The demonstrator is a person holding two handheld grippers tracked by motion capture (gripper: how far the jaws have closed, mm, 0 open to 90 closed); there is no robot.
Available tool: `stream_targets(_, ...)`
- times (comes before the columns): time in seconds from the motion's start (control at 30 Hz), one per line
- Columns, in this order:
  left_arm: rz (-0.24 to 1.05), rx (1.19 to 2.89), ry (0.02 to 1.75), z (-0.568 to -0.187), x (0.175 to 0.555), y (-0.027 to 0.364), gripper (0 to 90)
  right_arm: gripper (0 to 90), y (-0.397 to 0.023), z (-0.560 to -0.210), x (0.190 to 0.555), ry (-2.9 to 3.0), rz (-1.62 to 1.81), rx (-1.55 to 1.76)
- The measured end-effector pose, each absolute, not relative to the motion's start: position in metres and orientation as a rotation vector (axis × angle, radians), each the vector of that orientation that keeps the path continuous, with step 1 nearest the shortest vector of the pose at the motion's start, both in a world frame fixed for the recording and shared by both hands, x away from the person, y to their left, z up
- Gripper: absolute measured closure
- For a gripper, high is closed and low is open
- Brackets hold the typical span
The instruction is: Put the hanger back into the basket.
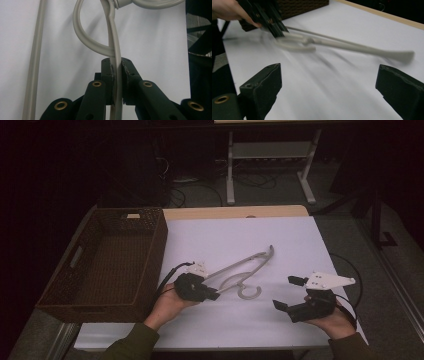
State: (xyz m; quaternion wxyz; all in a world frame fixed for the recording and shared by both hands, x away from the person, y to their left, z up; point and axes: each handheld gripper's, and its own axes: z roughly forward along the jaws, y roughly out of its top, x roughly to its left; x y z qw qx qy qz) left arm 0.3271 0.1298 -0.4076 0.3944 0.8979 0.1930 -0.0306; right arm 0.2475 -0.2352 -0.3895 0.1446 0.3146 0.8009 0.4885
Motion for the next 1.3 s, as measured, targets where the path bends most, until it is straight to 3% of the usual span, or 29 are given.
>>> stream_targets(0.3, -0.060, 2.209, 0.534, -0.385, 0.328, 0.138, 82.5, 6.2, -0.247, -0.410, 0.249, 2.321, 1.350, 0.972)
stream_targets(0.87, -0.015, 2.136, 0.604, -0.312, 0.333, 0.168, 82.5, 0.0, -0.252, -0.408, 0.251, 2.222, 1.346, 1.031)
stream_targets(1.3, 0.059, 2.070, 0.664, -0.268, 0.340, 0.216, 82.5, 0.0, -0.251, -0.409, 0.252, 2.234, 1.347, 1.028)
